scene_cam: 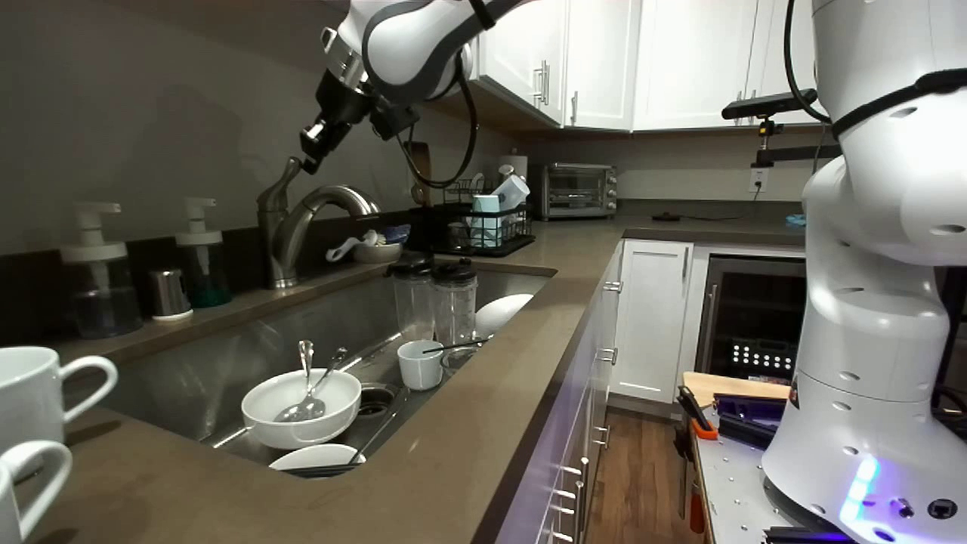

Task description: Push the faucet handle up

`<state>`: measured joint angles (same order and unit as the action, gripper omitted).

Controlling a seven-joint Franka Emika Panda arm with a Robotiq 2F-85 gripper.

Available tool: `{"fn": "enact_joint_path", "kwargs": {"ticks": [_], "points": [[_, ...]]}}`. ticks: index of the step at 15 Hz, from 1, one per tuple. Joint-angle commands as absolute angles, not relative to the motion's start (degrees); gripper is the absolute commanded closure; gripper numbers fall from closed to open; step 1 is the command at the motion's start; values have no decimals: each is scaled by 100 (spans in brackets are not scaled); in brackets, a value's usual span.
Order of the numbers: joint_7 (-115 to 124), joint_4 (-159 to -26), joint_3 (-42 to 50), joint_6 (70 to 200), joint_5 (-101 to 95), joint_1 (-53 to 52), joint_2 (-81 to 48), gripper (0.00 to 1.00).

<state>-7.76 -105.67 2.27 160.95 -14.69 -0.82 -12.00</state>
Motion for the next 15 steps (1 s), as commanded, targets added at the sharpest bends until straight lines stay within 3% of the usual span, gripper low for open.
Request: {"fn": "enact_joint_path", "kwargs": {"ticks": [1, 15], "points": [[-1123, -10366, 59, 16142, -1237, -8, -1265, 95], [-1643, -9454, -99, 15690, -936, 74, -1753, 95]]}}
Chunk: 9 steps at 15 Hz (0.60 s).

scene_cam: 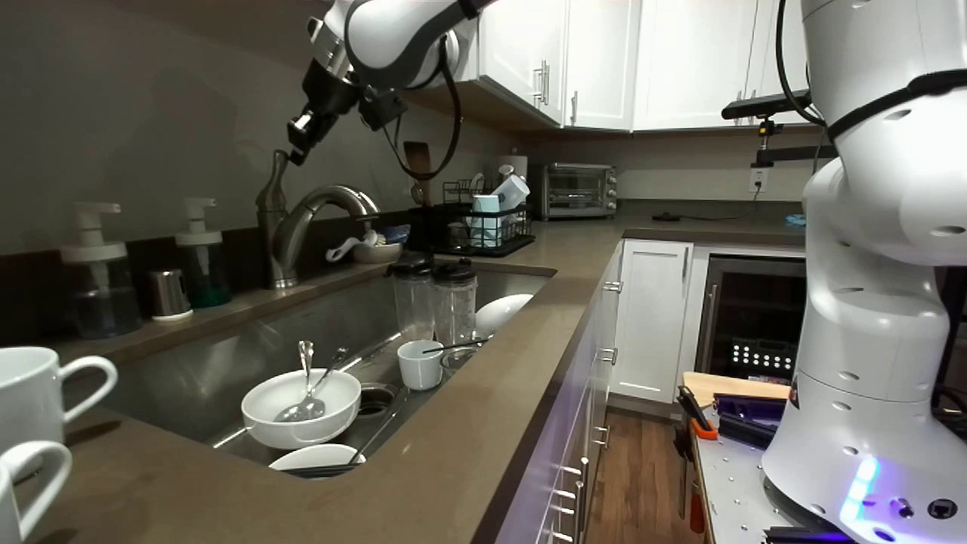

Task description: Push the faucet handle up

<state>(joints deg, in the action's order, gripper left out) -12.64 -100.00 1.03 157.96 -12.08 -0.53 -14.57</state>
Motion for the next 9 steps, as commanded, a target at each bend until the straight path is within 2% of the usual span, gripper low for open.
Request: {"fn": "enact_joint_path", "kwargs": {"ticks": [1, 9], "points": [[-1678, -9409, -107, 15643, -910, 91, -1771, 95], [-1277, -9683, 151, 15045, -1158, 40, -1535, 96]]}}
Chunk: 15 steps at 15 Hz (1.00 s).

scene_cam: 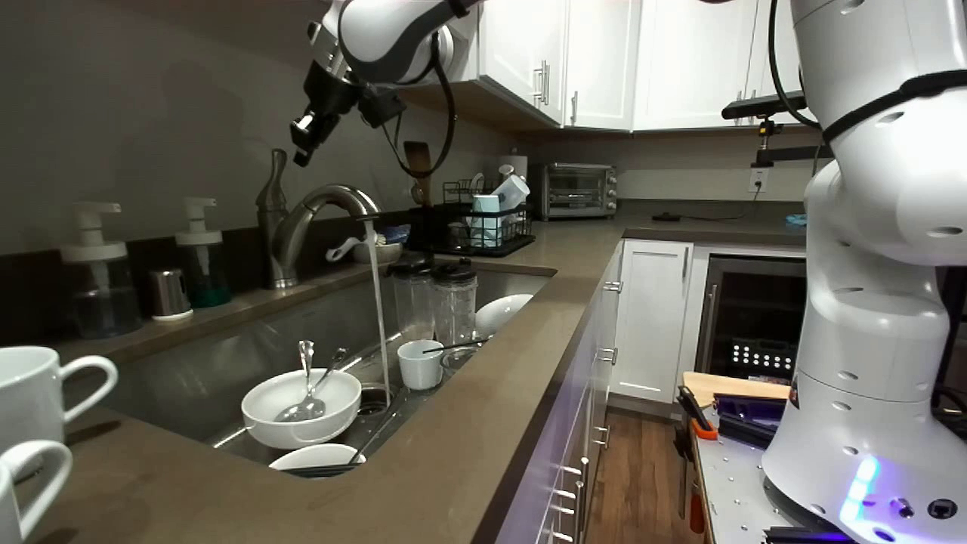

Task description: Push the faucet handle up

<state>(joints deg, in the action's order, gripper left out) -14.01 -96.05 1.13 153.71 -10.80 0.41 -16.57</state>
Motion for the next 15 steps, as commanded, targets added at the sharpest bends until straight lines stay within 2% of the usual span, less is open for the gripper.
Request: {"fn": "enact_joint_path", "kwargs": {"ticks": [1, 9, 15], "points": [[-1223, -9762, 180, 15022, -1191, 29, -1489, 95], [-698, -10908, 255, 15213, -1450, -79, -803, 95], [996, -11966, 343, 14980, -2951, -245, 94, 95]]}}
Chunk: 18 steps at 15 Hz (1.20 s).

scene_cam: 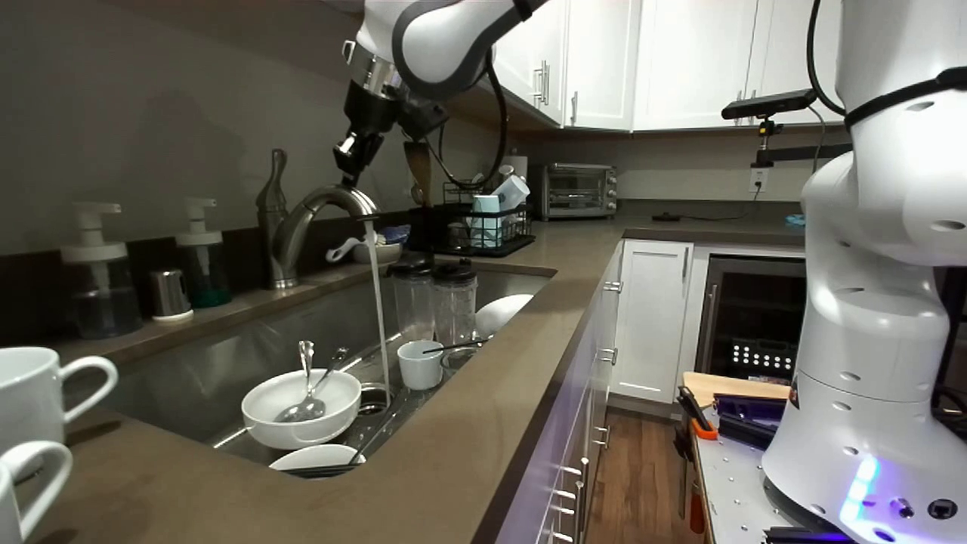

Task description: Push the faucet handle up

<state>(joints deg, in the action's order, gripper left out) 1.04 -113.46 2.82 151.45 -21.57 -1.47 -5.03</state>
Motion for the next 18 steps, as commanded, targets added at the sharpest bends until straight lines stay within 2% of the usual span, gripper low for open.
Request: {"fn": "enact_joint_path", "kwargs": {"ticks": [1, 4, 18], "points": [[1261, -12145, 284, 14911, -3186, -220, 252, 95], [1665, -12543, 63, 14642, -3489, -149, 630, 95], [1067, -13569, -619, 13380, -1902, -296, 2006, 95]]}}
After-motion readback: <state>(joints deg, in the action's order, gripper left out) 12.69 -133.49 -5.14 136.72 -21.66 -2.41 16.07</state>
